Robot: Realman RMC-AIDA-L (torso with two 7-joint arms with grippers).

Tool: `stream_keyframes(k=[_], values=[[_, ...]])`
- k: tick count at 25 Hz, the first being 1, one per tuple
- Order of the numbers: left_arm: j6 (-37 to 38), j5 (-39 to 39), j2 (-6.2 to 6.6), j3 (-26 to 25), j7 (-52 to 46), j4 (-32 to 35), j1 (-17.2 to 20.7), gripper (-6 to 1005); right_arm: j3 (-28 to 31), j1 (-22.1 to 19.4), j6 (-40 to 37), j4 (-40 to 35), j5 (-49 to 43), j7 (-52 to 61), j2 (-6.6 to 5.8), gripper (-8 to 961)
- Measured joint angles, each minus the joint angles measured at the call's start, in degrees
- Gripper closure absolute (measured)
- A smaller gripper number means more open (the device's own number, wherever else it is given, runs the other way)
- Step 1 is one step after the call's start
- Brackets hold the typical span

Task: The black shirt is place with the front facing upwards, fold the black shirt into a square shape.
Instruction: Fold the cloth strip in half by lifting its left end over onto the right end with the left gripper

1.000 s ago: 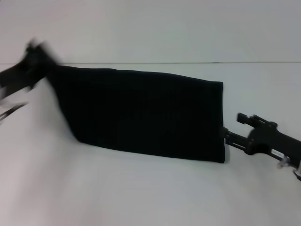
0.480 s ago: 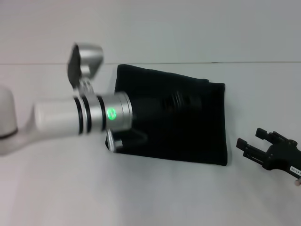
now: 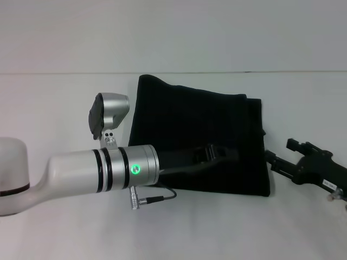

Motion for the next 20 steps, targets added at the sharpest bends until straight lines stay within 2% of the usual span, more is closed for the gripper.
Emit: stream_keyframes(k=[14,20], values=[[3.0,-0.3,0.04,0.3,0.7,1.7,1.4,966,0.5,11.3,11.6,4.6,1.0,-1.6,0.11,128],[3.3,0.0,0.0,0.5,1.4,1.7,2.0,966,0.5,14.2,14.1,5.7,4.5,-1.4,0.11,128]])
